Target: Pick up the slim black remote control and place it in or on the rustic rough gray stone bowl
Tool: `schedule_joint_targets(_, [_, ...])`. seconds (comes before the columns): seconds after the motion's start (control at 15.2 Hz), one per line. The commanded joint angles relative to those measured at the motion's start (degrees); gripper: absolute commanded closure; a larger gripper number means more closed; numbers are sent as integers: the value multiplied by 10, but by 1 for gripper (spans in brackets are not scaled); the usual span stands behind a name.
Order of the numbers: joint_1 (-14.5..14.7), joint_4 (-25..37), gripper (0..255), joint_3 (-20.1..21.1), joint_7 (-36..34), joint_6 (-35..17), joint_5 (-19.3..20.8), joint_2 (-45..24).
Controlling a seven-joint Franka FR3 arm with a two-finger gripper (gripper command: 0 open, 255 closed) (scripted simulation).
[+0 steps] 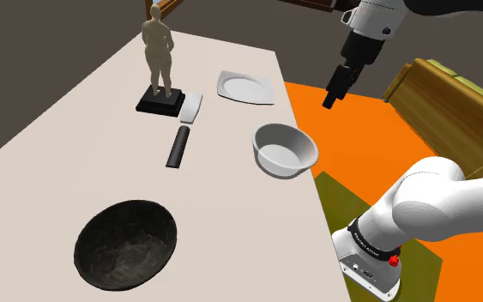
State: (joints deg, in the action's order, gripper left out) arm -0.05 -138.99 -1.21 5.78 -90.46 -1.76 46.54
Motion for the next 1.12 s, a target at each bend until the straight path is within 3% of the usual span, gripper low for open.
schedule_joint_targets(0.0, [0, 0, 0, 0, 0, 0, 0, 0])
schedule_joint_targets(0.59, [0, -39, 0, 140, -209, -146, -67, -66])
schedule_joint_targets(1.06, [-25, -6, 0, 250, -380, -259, -69, -185])
